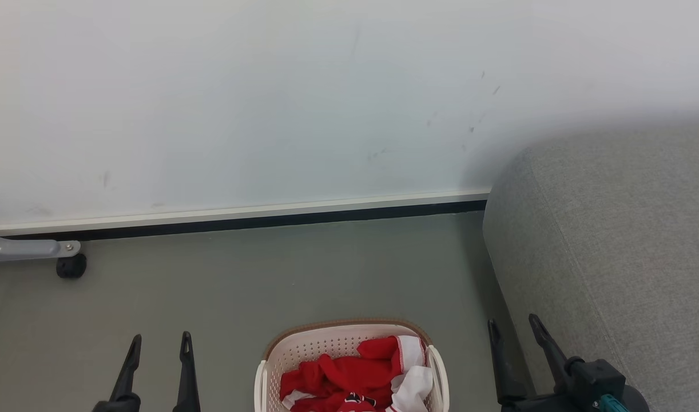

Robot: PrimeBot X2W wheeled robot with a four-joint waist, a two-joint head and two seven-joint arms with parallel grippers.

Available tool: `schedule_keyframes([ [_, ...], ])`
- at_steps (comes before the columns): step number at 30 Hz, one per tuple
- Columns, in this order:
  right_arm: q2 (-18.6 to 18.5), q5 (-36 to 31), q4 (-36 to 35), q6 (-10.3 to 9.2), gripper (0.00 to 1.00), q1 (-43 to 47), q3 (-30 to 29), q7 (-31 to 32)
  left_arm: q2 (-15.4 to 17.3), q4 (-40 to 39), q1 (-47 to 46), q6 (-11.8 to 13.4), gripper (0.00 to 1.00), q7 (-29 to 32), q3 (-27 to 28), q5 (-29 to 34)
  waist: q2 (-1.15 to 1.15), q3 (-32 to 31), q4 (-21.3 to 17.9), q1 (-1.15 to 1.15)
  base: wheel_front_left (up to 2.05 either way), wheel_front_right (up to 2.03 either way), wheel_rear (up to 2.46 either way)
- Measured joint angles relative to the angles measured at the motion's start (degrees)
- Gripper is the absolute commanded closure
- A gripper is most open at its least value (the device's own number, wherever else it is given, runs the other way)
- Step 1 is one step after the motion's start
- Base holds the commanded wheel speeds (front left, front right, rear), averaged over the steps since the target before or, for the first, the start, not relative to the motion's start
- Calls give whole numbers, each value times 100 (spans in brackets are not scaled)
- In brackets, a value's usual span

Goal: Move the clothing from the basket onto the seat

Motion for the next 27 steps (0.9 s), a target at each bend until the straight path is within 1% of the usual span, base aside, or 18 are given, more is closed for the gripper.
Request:
schedule_keyframes([
  [10,0,-14,5,0,0,0,-20,0,-15,43,1,-5,0,0,14,0,0,11,-4,0,0,0,0],
  [12,0,-15,5,0,0,0,-21,0,-15,47,1,-52,0,0,22,0,0,14,-5,0,0,0,0],
  [27,0,-66,-38,1,0,2,-52,0,-54,33,96,-53,0,0,73,1,0,104,-19,0,0,0,0],
])
